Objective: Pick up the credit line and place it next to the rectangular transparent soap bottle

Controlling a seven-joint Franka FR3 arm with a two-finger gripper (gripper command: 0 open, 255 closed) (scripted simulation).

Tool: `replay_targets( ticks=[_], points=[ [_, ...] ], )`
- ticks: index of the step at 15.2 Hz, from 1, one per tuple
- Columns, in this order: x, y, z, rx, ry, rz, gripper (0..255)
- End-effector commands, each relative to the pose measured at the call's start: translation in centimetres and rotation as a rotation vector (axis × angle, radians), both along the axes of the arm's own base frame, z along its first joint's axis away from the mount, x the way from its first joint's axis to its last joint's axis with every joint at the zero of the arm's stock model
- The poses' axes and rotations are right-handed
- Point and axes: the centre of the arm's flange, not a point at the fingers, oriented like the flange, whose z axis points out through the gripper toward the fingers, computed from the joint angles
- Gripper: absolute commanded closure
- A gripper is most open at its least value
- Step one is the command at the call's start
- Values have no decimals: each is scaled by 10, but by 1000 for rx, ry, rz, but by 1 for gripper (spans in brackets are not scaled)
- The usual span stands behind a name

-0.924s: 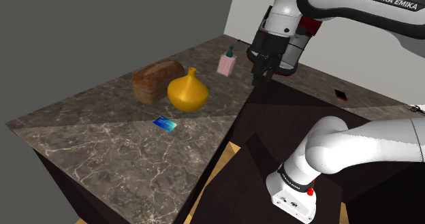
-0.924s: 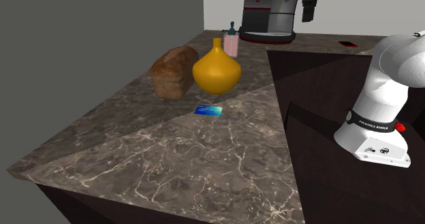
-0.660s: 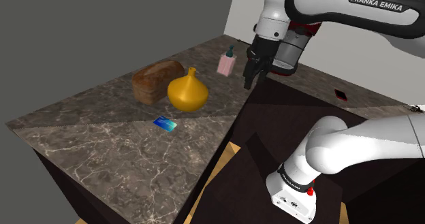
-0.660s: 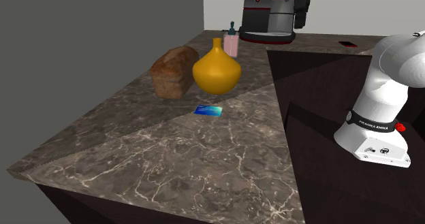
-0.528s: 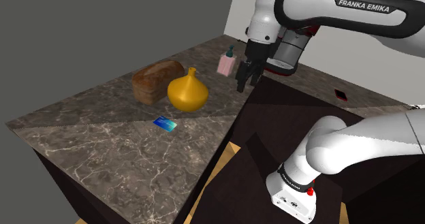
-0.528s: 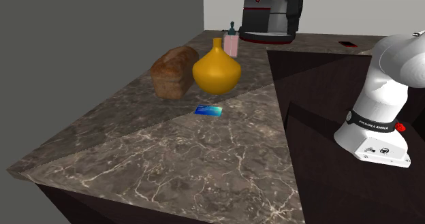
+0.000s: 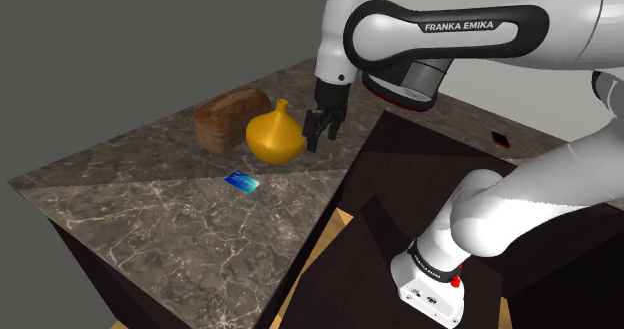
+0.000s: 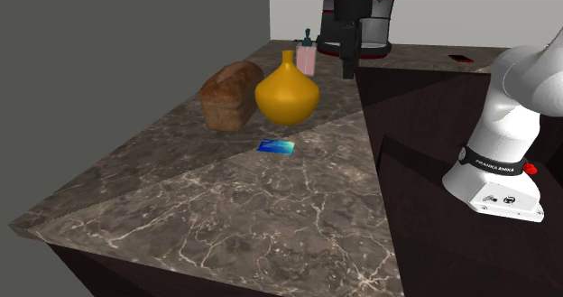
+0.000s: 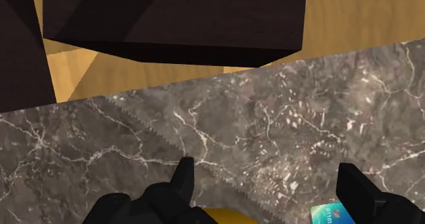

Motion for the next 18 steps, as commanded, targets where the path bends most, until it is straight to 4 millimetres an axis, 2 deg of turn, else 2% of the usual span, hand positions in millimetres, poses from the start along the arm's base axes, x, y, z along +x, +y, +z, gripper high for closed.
replay_targets(
  ticks=[1, 13, 18],
  points=[
    [15, 16, -16, -2, -1, 25, 0],
    [96, 122, -109, -19, 3, 167, 0],
    [95, 125, -133, -19, 3, 172, 0]
  ],
)
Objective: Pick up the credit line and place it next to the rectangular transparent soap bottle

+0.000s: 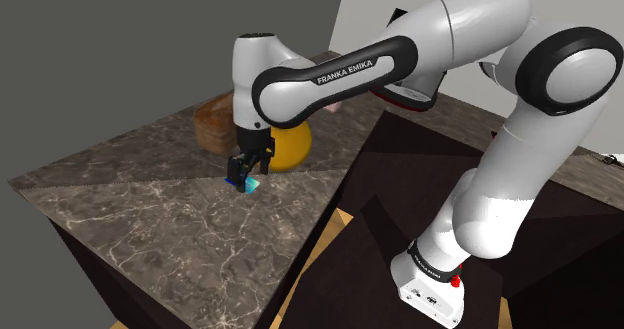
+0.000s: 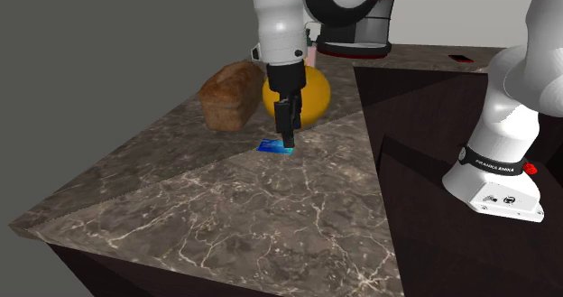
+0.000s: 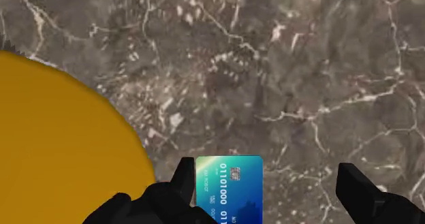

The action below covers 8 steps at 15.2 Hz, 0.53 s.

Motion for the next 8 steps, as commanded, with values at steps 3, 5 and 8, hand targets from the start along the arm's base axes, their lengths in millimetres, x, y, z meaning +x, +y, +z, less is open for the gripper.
replay_targets(
  ticks=[3, 5, 8],
  points=[
    [6, -11, -35, -44, -1, 12, 0],
    [5, -11, -35, -44, -1, 12, 0],
    [6, -11, -35, -44, -1, 12, 0]
  ],
)
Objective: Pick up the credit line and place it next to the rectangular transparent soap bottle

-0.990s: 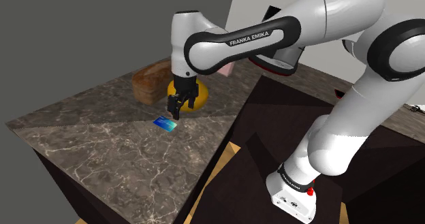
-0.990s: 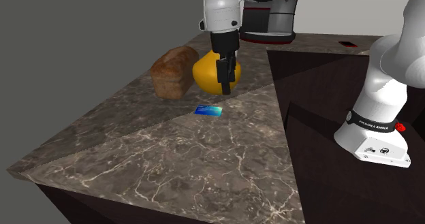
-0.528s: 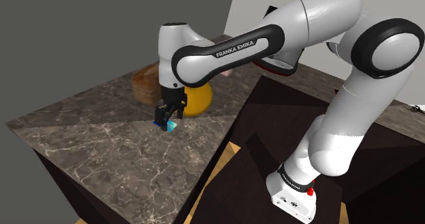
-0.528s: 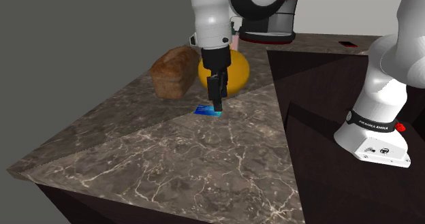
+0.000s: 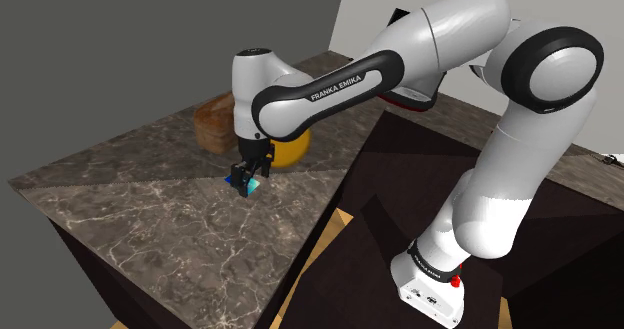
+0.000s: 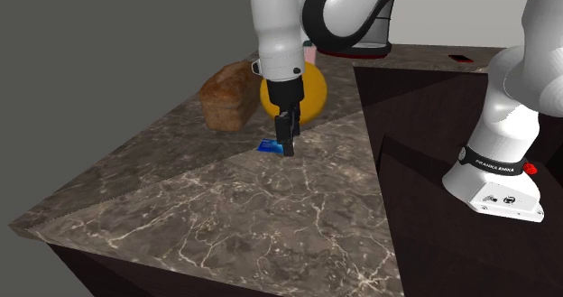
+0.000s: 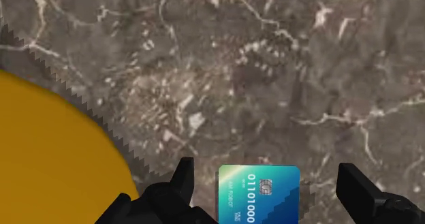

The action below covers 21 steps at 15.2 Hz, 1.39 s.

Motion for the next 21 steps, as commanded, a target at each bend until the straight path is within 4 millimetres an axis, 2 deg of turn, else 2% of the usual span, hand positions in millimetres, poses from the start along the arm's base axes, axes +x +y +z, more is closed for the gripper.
replay_targets(
  ticks=[1, 3, 4, 13, 21],
  points=[
    [0, -2, -3, -3, 7, -3, 0],
    [0, -2, -3, -2, 7, -3, 0],
    [-1, -2, -4, -3, 7, -3, 255],
    [0, -2, -3, -3, 7, -3, 255],
    [0, -2, 39, -3, 7, -3, 255]
  ],
)
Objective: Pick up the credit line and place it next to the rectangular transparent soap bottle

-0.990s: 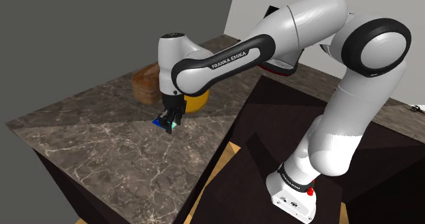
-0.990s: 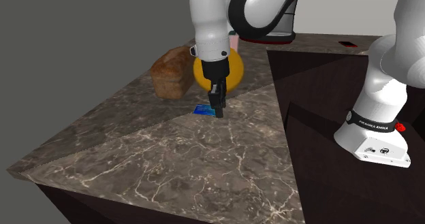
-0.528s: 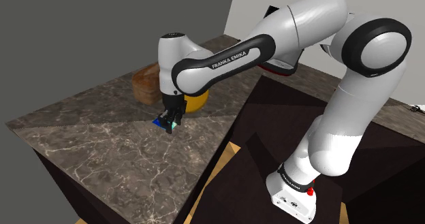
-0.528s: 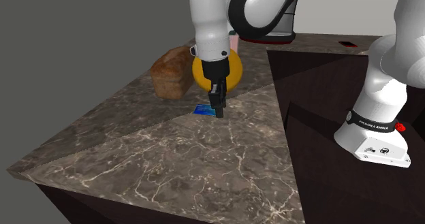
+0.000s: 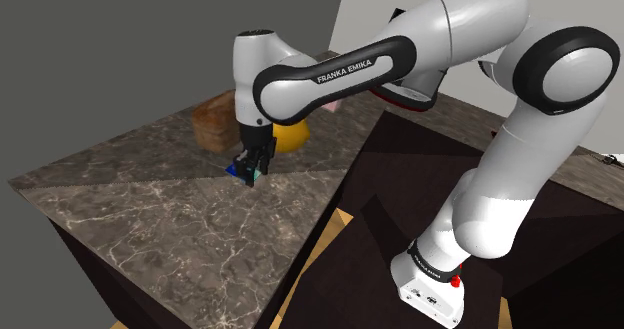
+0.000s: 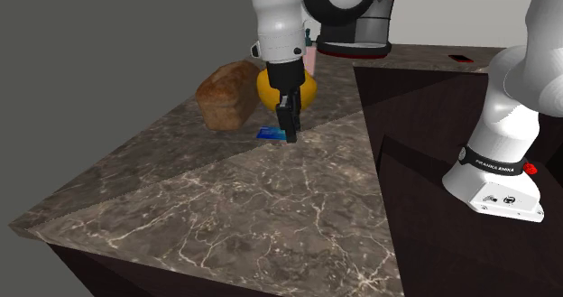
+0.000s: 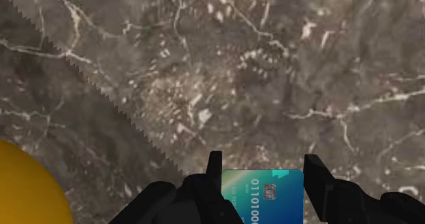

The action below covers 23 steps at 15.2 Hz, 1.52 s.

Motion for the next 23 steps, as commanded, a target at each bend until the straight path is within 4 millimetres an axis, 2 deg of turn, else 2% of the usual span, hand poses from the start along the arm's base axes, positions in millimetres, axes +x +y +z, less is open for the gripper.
replay_targets(
  ticks=[1, 23],
  points=[
    [-1, 1, 10, 0, 0, 0, 255],
    [-1, 1, 127, 0, 0, 0, 255]
  ],
)
